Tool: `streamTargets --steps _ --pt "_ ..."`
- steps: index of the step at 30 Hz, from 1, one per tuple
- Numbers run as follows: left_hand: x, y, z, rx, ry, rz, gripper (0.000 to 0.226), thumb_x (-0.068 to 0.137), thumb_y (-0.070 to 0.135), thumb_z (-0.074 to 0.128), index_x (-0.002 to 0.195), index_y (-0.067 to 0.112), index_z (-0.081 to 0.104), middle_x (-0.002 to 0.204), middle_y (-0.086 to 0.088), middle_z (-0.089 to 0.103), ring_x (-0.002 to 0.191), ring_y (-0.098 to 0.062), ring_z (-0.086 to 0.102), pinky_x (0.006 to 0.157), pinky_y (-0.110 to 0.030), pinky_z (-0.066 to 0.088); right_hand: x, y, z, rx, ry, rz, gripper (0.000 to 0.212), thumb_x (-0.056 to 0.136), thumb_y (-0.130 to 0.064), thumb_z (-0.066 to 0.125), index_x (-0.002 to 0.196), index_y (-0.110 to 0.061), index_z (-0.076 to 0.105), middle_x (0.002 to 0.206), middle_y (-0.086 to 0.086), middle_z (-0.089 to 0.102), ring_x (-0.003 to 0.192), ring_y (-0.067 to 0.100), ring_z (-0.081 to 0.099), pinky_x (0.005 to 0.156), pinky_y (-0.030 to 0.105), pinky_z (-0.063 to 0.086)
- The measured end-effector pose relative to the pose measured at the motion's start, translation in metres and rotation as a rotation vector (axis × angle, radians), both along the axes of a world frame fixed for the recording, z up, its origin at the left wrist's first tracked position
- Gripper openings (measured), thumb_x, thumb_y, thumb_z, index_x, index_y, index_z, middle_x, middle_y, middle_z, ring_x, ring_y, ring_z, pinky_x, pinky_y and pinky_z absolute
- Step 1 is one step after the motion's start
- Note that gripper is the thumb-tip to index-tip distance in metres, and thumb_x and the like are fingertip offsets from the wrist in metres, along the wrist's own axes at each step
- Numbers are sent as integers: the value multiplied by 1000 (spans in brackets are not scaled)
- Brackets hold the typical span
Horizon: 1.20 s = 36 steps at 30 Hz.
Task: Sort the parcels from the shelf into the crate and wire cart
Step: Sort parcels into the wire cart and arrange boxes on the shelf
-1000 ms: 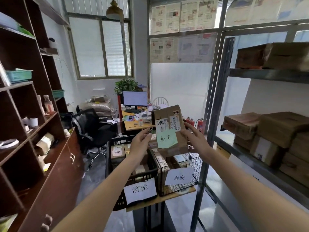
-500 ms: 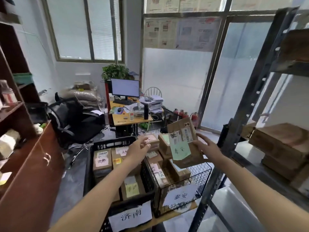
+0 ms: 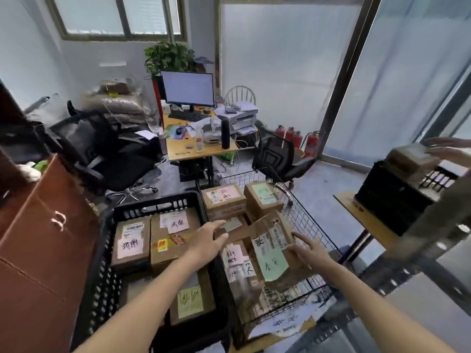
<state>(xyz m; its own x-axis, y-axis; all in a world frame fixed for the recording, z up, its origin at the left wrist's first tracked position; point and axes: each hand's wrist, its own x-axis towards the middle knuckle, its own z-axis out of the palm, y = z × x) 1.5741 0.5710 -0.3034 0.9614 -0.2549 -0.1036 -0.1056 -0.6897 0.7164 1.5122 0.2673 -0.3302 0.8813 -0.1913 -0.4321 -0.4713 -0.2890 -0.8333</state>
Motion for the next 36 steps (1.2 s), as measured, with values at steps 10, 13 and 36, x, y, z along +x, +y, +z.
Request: streamTargets --steps 10,13,36 --pt "71 -44 -73 41 109 20 45 101 32 59 145 28 52 142 6 55 132 -14 51 111 -38 43 69 -26 -114 163 270 78 49 102 -27 59 149 -30 46 121 -3 58 101 15 63 61 25 57" --pt "83 -52 -80 25 100 17 45 101 32 60 146 30 52 142 11 55 131 -10 51 112 -37 42 78 -26 -137 199 341 97 49 105 -31 51 153 -36 41 122 -3 61 108 20 62 71 32 56" --pt "96 -60 -104 490 -19 -345 58 98 43 57 153 31 41 152 9 44 133 -16 49 104 -36 45 97 -11 -189 -894 32 956 112 81 -51 78 162 -37 1 170 -9 -8 157 15 -1 128 48 9"
